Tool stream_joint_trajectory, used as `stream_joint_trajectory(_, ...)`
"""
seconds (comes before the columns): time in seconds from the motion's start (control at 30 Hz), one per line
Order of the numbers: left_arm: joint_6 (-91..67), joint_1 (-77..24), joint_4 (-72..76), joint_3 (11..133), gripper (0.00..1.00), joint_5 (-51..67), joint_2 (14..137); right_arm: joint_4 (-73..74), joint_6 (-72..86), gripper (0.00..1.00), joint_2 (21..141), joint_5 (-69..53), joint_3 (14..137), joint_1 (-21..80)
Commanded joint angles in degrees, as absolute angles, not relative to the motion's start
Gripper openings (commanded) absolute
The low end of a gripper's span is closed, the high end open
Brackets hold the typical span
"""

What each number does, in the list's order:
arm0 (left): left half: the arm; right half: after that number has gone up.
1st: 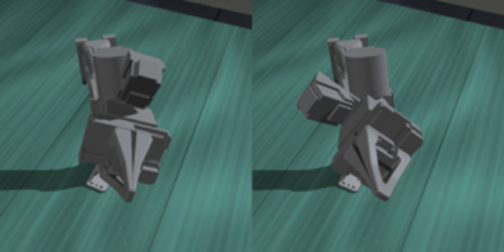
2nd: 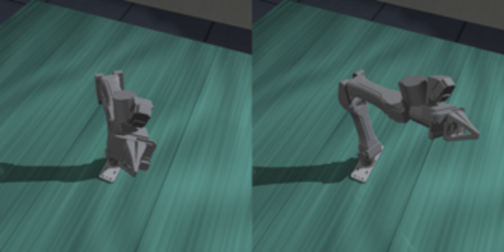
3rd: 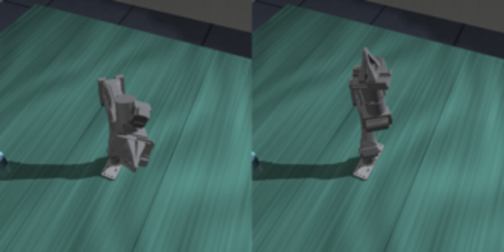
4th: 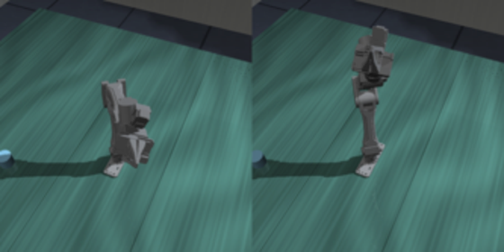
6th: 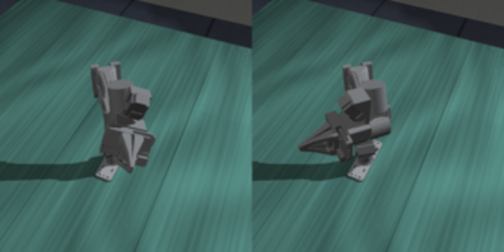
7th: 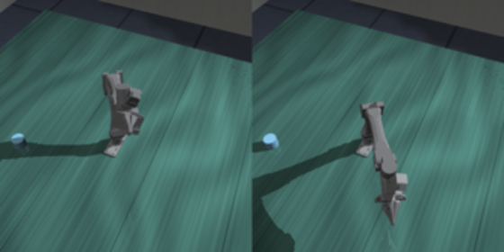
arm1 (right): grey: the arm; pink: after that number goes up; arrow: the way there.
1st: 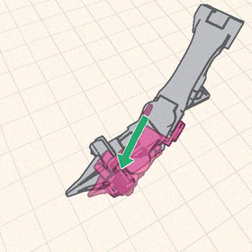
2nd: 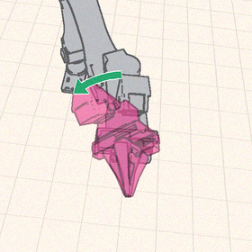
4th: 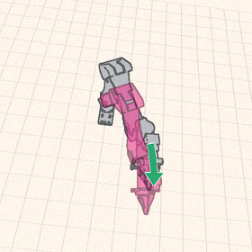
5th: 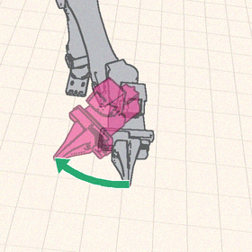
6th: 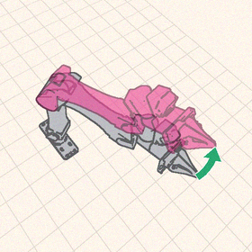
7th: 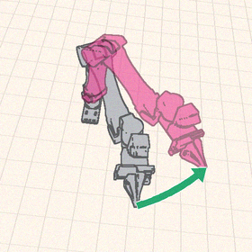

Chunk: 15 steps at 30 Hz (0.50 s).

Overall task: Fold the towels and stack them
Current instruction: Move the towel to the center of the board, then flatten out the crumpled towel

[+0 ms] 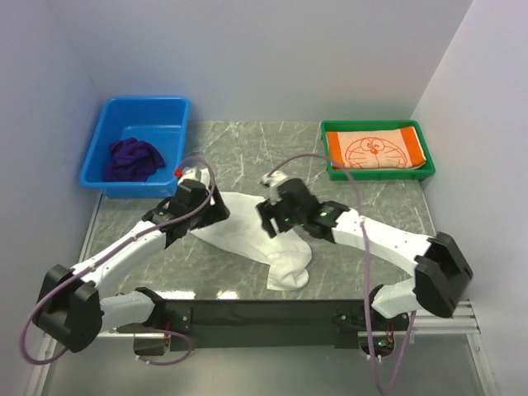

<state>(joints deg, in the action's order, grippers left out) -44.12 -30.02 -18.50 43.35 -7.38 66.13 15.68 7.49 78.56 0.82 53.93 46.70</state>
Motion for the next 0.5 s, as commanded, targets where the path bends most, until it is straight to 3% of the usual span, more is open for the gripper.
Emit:
stream_joint_trajectory(0.0, -48.86, -28.65, -14.78, 40.18, 0.81, -10.01, 67.32, 18.63, 6.23, 0.71, 83.31, 3.77, 58.79, 51.32)
stream_joint_trajectory(0.13, -48.96, -27.86, -11.70, 39.02, 0.79, -10.90, 69.87, 20.65, 8.87, 0.61, 90.60, 5.09, 64.14, 55.97)
stream_joint_trajectory(0.47, -48.34, -27.25, -10.37, 40.17, 0.76, -11.51, 77.87, 25.74, 16.87, 0.61, 105.01, 13.00, 74.87, 58.53)
